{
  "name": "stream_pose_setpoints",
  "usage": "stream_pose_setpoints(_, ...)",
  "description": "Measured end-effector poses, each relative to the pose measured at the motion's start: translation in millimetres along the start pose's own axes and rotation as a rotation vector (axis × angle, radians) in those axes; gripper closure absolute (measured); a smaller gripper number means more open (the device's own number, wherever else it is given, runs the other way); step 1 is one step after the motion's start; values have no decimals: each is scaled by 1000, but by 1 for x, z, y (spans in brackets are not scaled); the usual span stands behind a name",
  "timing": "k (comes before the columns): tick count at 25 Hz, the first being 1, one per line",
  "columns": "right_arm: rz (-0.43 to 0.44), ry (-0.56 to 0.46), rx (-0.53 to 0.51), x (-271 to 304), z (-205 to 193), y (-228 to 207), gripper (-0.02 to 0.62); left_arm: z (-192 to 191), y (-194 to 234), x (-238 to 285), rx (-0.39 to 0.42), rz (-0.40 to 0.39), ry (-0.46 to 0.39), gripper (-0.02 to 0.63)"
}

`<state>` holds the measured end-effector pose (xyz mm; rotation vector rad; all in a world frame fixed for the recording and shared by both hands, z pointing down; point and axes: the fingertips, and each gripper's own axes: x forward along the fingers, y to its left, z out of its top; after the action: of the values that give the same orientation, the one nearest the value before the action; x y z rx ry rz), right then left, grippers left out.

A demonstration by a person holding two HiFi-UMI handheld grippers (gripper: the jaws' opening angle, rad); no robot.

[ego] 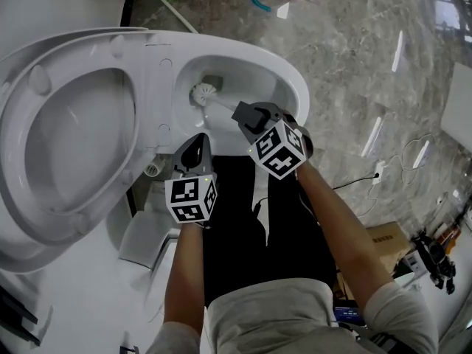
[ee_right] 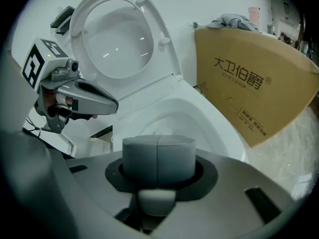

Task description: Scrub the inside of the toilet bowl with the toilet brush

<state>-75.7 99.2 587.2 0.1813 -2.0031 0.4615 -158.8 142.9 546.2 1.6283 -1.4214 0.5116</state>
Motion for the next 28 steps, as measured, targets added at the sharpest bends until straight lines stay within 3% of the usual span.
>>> stream_pose_setpoints(11,-56,-22,-22,20,20,-9,449,8,4,14,-7,-41,13,595)
stream_pose_setpoints(19,-124,-46,47,7,20,-47,449,19,-8,29,34,-72,22,595)
stream_pose_setpoints(28,-182,-55,167,-22,-15,-81,448,21,-43,47,87,-112,50,595)
